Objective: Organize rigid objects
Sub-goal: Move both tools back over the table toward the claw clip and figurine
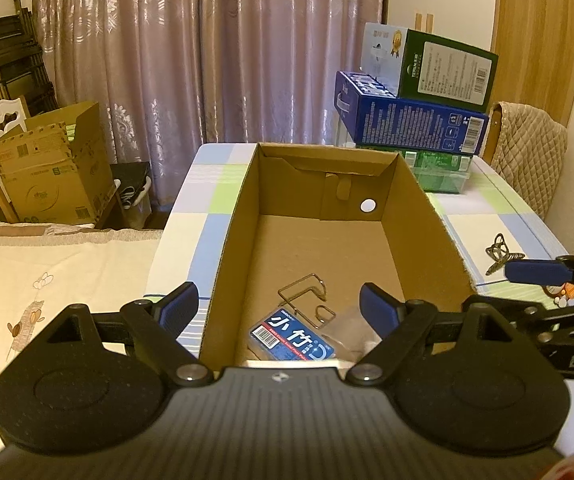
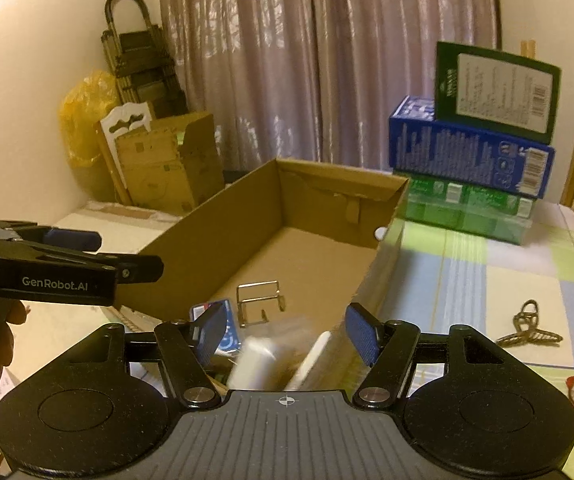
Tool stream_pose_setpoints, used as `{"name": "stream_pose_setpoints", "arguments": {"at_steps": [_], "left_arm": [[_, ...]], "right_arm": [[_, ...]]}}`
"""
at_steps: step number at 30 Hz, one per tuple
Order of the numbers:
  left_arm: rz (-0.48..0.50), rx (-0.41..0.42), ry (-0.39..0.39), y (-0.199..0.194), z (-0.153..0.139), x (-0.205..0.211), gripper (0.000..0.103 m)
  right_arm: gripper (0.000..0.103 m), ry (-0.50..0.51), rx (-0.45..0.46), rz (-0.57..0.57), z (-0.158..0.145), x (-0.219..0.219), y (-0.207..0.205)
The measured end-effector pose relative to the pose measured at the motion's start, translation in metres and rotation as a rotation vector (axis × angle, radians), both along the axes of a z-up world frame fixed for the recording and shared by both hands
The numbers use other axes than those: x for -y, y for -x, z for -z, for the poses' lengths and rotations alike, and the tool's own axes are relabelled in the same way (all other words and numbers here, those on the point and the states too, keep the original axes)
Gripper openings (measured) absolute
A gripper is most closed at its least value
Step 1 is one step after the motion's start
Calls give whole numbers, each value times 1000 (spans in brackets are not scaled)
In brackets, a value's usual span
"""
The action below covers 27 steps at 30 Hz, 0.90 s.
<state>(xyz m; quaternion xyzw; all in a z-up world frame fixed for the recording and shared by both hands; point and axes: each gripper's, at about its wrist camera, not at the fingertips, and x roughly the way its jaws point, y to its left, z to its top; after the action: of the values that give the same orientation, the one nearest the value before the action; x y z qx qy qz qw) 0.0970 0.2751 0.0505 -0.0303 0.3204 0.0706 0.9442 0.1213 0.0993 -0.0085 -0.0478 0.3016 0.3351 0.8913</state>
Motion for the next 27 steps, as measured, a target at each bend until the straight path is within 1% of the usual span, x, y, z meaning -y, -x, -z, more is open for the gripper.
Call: {"name": "stream_pose_setpoints", "arguments": {"at_steps": [3,6,12,18,22,25,27], "left_arm": [[-1,14,10,5,-6,4,85],[5,32,21,11,-13,13,85],[42,66,42,23,-29,42,85],[112,89,51,33,-43,86,85],[163,103,71,38,-50,117,85],[204,104,96,39,-52,141,85],[239,97,91,38,-52,158,85]], "right_arm": [[63,-24,6,30,-5,18,6],[63,-27,6,64,-8,38,12],[64,-32,-8,163,-13,86,29],[64,-19,-13,257,-19,136,47],[64,-24,-6,332,-27,172,56],[64,-25,5,380,-33,197,63],[64,-19,8,412,-38,212,66]]}}
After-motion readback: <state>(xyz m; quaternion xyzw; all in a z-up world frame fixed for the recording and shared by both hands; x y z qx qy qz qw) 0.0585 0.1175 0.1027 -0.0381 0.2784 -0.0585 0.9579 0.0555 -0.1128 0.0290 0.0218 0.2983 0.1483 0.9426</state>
